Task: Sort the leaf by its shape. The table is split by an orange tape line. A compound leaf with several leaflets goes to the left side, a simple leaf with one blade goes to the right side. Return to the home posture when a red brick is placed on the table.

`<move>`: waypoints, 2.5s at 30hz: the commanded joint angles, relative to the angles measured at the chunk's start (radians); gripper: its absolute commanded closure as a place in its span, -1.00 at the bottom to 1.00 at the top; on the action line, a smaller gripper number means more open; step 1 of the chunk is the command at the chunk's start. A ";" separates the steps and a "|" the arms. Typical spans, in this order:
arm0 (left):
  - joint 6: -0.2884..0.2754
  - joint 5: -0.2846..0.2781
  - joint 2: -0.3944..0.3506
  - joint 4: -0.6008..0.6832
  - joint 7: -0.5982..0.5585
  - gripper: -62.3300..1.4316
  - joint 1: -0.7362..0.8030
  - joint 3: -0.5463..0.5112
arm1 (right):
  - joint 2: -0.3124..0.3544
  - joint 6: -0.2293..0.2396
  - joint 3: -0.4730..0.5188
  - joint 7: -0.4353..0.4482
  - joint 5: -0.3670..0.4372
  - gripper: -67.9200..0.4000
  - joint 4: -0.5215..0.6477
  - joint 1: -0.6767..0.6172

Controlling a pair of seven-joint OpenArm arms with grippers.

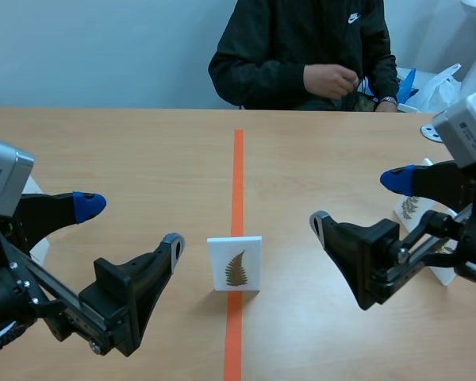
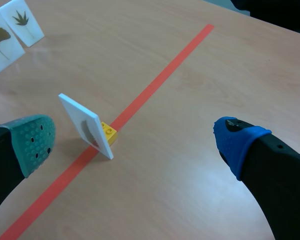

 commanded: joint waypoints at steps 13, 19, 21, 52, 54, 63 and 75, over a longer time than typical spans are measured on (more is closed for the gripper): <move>-0.002 -0.006 -0.030 0.021 -0.019 -1.00 0.008 0.003 | 0.007 0.023 -0.219 0.049 -0.039 -1.00 -0.257 0.221; -0.002 -0.006 -0.030 0.021 -0.022 -1.00 0.008 0.003 | -0.002 0.023 -0.337 0.139 -0.120 -1.00 -0.385 0.318; -0.002 -0.006 -0.030 0.021 -0.022 -1.00 0.008 0.003 | -0.007 0.022 -0.379 0.178 -0.149 -1.00 -0.432 0.349; -0.001 -0.006 -0.030 0.021 -0.026 -1.00 0.008 0.003 | -0.134 -0.147 -0.646 0.391 -0.443 0.25 -0.748 0.514; -0.001 -0.006 -0.030 0.021 -0.026 -1.00 0.008 0.003 | -0.134 -0.147 -0.646 0.390 -0.443 0.34 -0.748 0.514; -0.001 -0.006 -0.030 0.021 -0.026 -1.00 0.008 0.002 | -0.128 -0.143 -0.643 0.391 -0.443 0.96 -0.747 0.514; -0.001 -0.006 -0.030 0.021 -0.026 -1.00 0.008 0.002 | -0.089 -0.086 -0.484 0.381 -0.422 0.96 -0.563 0.463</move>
